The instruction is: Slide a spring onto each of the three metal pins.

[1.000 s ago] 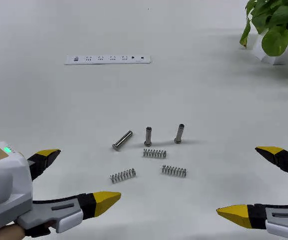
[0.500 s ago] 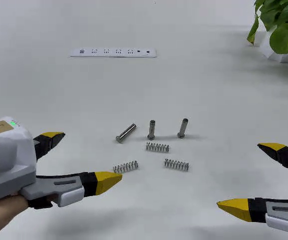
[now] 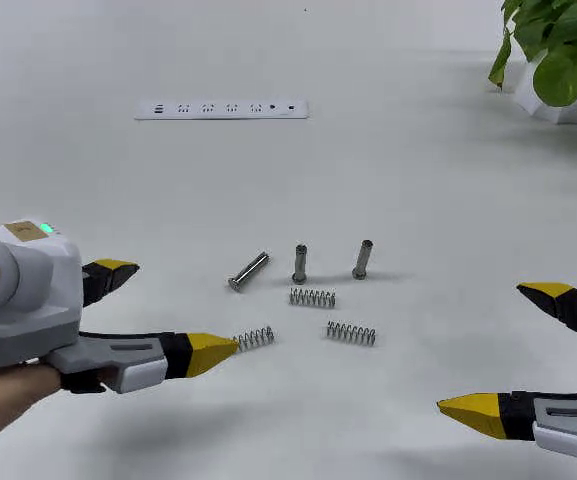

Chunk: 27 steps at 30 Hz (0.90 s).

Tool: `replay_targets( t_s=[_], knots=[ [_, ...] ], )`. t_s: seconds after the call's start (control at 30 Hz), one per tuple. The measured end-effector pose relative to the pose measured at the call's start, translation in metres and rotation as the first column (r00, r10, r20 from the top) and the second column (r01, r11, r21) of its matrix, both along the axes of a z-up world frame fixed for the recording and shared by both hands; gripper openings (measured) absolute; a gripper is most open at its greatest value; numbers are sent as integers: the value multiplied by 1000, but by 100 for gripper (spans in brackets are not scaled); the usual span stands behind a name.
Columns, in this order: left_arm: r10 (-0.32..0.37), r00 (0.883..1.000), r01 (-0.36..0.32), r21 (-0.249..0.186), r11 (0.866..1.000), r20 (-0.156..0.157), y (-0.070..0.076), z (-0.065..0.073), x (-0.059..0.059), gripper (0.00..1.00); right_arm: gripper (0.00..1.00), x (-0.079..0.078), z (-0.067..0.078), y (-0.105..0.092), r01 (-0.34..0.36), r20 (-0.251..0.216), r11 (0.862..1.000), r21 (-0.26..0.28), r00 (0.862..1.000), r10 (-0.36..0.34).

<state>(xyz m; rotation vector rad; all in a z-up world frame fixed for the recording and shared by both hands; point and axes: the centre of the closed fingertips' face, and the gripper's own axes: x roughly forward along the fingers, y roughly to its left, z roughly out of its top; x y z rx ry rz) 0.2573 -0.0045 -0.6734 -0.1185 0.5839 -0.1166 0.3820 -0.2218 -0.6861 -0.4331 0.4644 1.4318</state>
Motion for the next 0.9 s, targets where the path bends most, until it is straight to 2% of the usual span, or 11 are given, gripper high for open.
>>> replay_targets(
  t_s=[0.2,0.27,0.37,0.5,0.77,0.9],
  knots=[
    [-25,999,25,11,1000,-21,8,-3,16,89,99,-3,-3,-2,4,-12,1000,-1,1000,-4],
    [-36,999,36,26,999,-27,4,-3,21,87,99,-4,-5,-4,4,-20,1000,-5,1000,-4],
    [-32,998,34,30,999,-44,11,-5,29,86,99,-6,-6,-6,12,-28,1000,-1,1000,-12],
    [-37,998,38,17,999,-51,16,-7,39,78,98,-8,-8,-7,21,-30,1000,2,999,-21],
    [-62,993,65,24,998,-96,24,-15,54,67,98,-9,-8,-8,37,-42,999,14,998,-36],
    [-68,991,68,-5,998,-114,22,-17,61,57,99,-8,-8,-8,42,-39,999,20,998,-42]
  ],
)
